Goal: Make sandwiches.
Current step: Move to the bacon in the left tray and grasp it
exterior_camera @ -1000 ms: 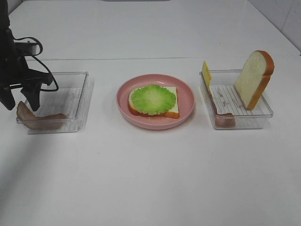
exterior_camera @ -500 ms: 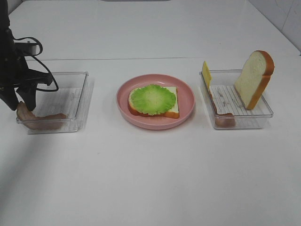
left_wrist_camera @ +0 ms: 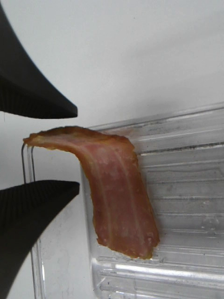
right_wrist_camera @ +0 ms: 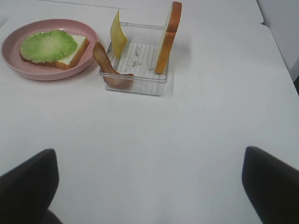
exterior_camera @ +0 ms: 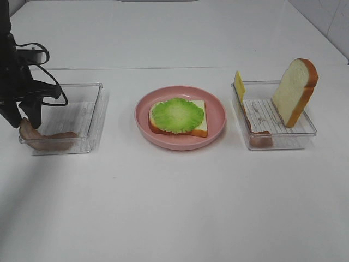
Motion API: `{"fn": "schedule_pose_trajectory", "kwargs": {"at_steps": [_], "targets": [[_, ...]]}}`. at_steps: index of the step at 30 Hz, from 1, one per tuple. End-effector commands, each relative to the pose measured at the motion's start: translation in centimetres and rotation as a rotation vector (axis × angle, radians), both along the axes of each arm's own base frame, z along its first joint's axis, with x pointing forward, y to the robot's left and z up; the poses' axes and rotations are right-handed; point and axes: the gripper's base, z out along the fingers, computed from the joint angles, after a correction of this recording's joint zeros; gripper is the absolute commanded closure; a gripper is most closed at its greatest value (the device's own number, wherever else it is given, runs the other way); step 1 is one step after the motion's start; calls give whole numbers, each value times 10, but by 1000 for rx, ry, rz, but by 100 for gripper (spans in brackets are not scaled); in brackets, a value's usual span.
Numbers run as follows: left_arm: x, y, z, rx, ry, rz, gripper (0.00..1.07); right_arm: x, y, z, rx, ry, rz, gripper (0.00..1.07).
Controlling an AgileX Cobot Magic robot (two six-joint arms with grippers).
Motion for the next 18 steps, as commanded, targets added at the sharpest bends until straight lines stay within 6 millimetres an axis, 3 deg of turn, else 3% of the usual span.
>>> {"fn": "schedule_pose_trajectory", "kwargs": {"at_steps": [1,7,12,18], "targets": [[-2,-1,-2,-3,15,3,66,-3,-1,0,3,-27,-2,9],[-2,-1,-2,-3,15,3,67,-3,-1,0,3,-27,-2,9],[-2,-1,-2,-3,15,3,78,-3,-1,0,3,-27,-2,9],[-3,-1,-2,-3,26,3,78,-3,-1,0,3,-27,-2,9]]}}
